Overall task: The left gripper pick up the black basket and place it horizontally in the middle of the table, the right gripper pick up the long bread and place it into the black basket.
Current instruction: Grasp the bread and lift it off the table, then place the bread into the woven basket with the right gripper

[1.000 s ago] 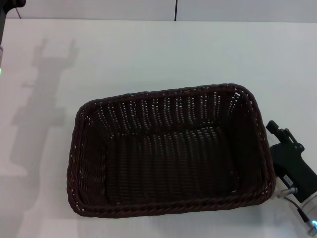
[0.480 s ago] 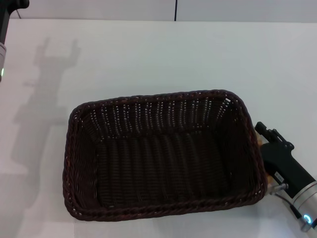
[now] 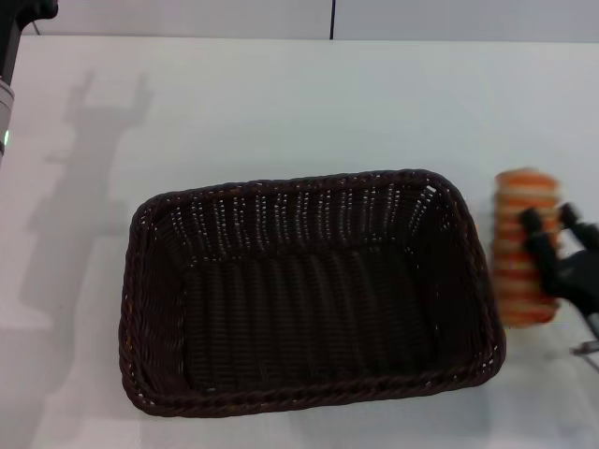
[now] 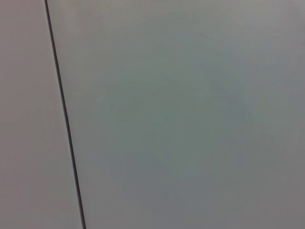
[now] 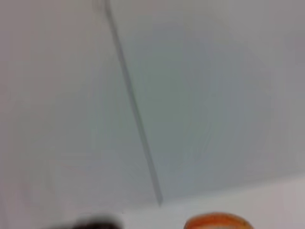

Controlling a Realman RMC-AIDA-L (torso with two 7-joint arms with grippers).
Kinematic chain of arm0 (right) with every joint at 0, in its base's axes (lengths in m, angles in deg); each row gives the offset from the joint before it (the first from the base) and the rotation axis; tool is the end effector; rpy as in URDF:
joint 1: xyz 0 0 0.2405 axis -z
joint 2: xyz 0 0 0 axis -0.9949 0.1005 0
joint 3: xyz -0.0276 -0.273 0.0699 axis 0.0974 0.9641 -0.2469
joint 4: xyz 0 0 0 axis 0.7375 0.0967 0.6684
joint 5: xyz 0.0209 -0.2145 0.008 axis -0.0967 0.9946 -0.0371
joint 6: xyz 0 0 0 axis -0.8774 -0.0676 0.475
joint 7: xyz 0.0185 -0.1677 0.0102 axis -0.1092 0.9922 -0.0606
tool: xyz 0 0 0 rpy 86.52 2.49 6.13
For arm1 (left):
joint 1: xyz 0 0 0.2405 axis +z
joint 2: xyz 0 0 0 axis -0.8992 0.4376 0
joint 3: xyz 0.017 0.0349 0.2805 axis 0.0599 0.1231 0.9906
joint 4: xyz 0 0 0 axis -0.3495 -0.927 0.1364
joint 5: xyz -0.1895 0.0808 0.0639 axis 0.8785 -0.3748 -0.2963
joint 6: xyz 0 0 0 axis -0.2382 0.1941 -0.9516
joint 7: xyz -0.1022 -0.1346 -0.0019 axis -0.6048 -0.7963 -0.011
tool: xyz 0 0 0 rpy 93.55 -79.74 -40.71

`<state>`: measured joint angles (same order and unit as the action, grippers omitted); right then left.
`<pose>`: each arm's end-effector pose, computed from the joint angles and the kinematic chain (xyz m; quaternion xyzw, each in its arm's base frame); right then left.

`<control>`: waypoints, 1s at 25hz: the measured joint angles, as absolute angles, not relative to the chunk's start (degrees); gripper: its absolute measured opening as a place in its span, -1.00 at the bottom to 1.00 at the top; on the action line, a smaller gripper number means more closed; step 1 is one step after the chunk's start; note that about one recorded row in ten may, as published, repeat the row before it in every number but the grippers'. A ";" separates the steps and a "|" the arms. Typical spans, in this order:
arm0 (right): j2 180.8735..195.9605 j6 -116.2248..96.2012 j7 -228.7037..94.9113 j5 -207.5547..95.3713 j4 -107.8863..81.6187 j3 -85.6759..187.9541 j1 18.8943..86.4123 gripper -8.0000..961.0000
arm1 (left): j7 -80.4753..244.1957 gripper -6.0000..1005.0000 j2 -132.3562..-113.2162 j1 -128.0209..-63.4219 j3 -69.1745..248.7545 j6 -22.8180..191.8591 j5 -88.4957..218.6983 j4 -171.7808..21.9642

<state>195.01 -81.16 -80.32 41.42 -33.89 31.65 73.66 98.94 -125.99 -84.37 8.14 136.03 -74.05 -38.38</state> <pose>0.3487 0.2466 -0.0889 -0.7092 0.3184 0.3820 0.4997 -0.2815 0.4091 0.0286 -0.6371 -0.0696 -0.2850 0.7127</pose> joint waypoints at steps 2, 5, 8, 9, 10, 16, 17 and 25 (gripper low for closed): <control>195.00 -86.78 -80.31 41.40 -33.50 30.11 75.46 0.08 | 98.93 0.60 -125.99 -84.37 8.12 136.02 -74.04 -38.42; 194.98 -95.86 -79.85 41.37 -33.09 29.38 77.56 -0.02 | 98.94 0.60 -125.99 -84.36 8.11 136.02 -74.04 -38.43; 194.97 -102.45 -79.05 41.52 -32.97 29.72 78.08 -0.06 | 98.94 0.60 -125.99 -84.35 8.11 136.03 -74.05 -38.43; 194.97 -104.24 -78.90 41.82 -32.98 29.98 77.96 -0.07 | 98.94 0.60 -125.99 -84.35 8.11 136.02 -74.04 -38.43; 194.97 -105.79 -78.77 42.32 -33.10 30.30 77.72 -0.09 | 98.95 0.60 -126.02 -84.35 8.11 136.02 -74.03 -38.43; 194.97 -109.31 -78.85 49.79 -35.35 30.80 71.94 -0.17 | 98.97 0.60 -126.09 -84.35 8.18 136.04 -73.97 -38.43; 194.97 -109.31 -78.85 49.79 -35.35 30.80 71.94 -0.19 | 98.97 0.60 -126.09 -84.35 8.18 136.04 -73.97 -38.43; 194.98 -99.33 -80.54 60.57 -37.63 31.03 64.91 -0.31 | 98.95 0.60 -126.17 -84.16 8.21 136.06 -73.96 -38.00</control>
<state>194.98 -99.33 -80.54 60.57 -37.63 31.03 64.91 98.95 -126.17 -84.16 8.21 136.06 -73.96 -38.00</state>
